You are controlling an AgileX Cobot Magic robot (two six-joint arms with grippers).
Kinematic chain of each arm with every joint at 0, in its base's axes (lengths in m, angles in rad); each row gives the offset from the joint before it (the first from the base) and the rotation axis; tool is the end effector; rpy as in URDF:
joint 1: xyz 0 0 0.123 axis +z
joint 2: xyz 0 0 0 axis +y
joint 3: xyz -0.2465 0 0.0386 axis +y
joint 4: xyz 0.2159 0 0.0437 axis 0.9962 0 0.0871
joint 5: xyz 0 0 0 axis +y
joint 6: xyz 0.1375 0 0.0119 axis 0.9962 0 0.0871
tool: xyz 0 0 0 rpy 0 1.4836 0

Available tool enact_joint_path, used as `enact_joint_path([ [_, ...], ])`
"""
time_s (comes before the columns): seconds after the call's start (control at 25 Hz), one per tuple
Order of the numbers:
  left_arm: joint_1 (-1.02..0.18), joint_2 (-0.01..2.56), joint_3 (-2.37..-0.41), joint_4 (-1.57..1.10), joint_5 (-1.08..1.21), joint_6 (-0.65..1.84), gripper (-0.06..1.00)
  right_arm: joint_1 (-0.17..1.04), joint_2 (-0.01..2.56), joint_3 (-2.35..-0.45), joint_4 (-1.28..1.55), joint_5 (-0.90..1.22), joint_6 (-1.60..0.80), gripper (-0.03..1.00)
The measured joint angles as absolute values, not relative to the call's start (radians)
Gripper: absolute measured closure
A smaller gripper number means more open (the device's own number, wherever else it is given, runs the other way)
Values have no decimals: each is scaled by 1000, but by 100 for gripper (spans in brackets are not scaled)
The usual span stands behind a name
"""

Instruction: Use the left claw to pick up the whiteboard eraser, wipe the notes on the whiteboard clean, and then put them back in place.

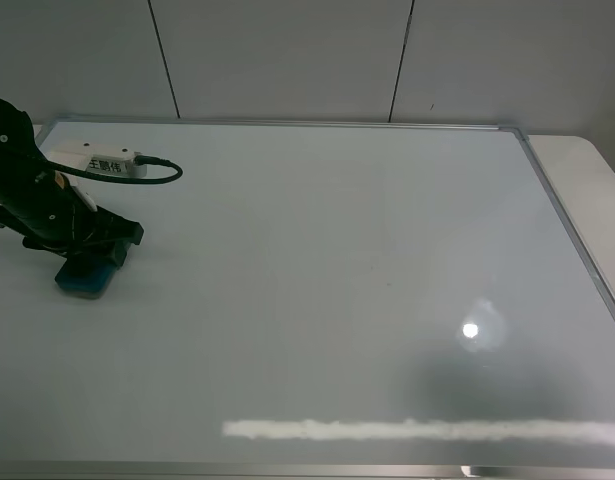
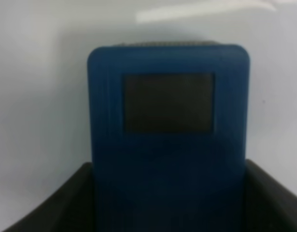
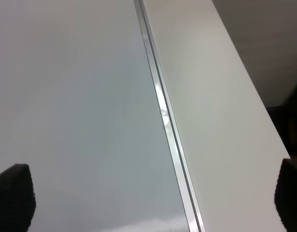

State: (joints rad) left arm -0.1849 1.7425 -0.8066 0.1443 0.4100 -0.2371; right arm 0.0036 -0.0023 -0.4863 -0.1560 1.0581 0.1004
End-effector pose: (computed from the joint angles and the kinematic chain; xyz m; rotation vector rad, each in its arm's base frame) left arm 0.2827 -0.0448 0.0804 0.1003 2.8191 0.0153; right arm 0.0450 -0.0185 0.2381 0.1048 2.0426 -0.1222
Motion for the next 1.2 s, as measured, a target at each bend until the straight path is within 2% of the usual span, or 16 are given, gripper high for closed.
enact_joint_path([
  [0.04, -185, 1742, -807, 143, 410, -237, 32, 4, -2, -486, -156, 1058, 100, -2],
  [0.12, -185, 1742, -807, 141, 412, -234, 10, 4, -2, -486, -156, 1058, 100, -2],
  [0.16, -185, 1742, -807, 135, 416, -233, 3, 4, -2, -486, -156, 1058, 100, -2],
  [0.24, -185, 1742, -807, 131, 417, -232, -2, 4, -2, -486, -156, 1058, 100, -2],
  [0.8, -185, 1685, -807, 96, 418, -232, -4, 4, -2, -486, -156, 1058, 100, -2],
  [1.2, -185, 1311, -807, 113, 493, -232, -4, 4, -2, -486, -156, 1058, 100, -2],
])
